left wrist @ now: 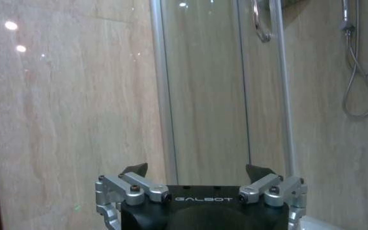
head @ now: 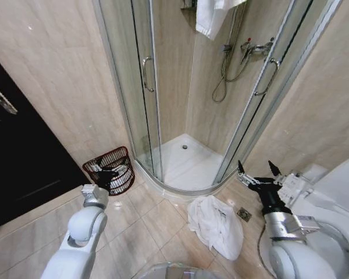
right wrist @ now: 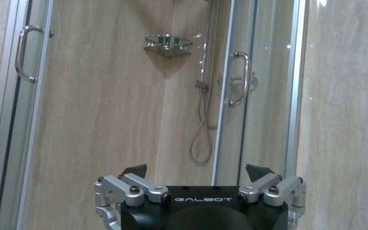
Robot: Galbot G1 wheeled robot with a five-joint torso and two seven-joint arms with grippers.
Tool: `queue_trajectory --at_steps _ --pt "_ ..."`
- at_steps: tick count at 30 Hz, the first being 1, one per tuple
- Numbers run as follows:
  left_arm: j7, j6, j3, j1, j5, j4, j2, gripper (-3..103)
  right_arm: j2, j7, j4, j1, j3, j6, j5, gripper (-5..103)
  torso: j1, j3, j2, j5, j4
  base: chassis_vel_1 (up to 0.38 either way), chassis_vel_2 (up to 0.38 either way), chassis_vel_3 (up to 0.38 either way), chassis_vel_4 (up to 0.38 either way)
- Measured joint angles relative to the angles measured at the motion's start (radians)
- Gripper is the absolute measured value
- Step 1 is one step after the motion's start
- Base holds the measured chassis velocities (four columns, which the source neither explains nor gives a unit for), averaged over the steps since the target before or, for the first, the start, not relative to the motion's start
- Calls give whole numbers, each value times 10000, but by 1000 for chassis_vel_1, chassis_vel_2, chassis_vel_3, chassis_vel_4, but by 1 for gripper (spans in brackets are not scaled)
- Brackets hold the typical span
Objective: Discard the used towel into the hamper.
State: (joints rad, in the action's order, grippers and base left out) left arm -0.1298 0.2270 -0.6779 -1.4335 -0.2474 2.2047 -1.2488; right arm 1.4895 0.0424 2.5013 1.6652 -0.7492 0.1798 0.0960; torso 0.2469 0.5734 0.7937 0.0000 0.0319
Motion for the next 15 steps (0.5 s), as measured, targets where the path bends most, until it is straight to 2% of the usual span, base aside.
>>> queue_trajectory --at_steps 15 --pt "-18 135 137 113 -53 75 29 100 83 7 -9 4 -24 -28 -19 100 271 353 624 0 2 0 0 0 0"
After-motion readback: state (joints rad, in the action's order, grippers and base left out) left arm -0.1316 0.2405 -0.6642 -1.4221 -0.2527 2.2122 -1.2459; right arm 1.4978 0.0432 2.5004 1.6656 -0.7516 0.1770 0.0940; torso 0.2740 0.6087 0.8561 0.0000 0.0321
